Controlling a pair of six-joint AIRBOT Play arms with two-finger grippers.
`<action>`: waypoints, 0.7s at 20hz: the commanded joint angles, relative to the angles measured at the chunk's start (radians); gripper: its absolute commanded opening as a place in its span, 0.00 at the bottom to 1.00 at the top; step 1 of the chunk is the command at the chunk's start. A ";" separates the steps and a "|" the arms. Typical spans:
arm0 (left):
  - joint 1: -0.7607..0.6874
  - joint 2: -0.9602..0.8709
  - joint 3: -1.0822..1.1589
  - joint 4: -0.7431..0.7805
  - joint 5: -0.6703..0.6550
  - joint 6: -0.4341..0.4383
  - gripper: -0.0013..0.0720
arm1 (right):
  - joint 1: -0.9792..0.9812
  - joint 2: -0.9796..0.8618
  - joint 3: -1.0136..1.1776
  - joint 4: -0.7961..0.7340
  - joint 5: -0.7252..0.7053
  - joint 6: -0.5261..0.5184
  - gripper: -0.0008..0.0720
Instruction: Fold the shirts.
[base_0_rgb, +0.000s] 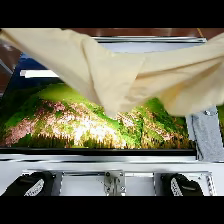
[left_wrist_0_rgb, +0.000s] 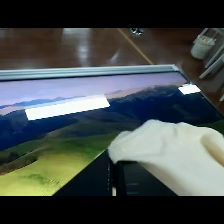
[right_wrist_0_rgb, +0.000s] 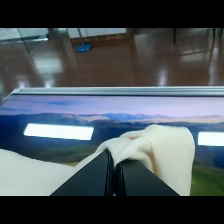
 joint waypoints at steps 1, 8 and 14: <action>0.051 0.021 0.013 0.117 -0.102 -0.034 0.08 | 0.000 0.062 0.017 -0.148 0.082 0.043 0.09; 0.108 0.019 -0.085 0.181 -0.133 -0.035 0.08 | 0.000 0.030 0.011 -0.298 0.522 0.119 0.09; 0.106 0.019 -0.433 0.026 -0.009 -0.034 0.08 | 0.001 -0.091 -0.238 -0.208 0.463 0.150 0.09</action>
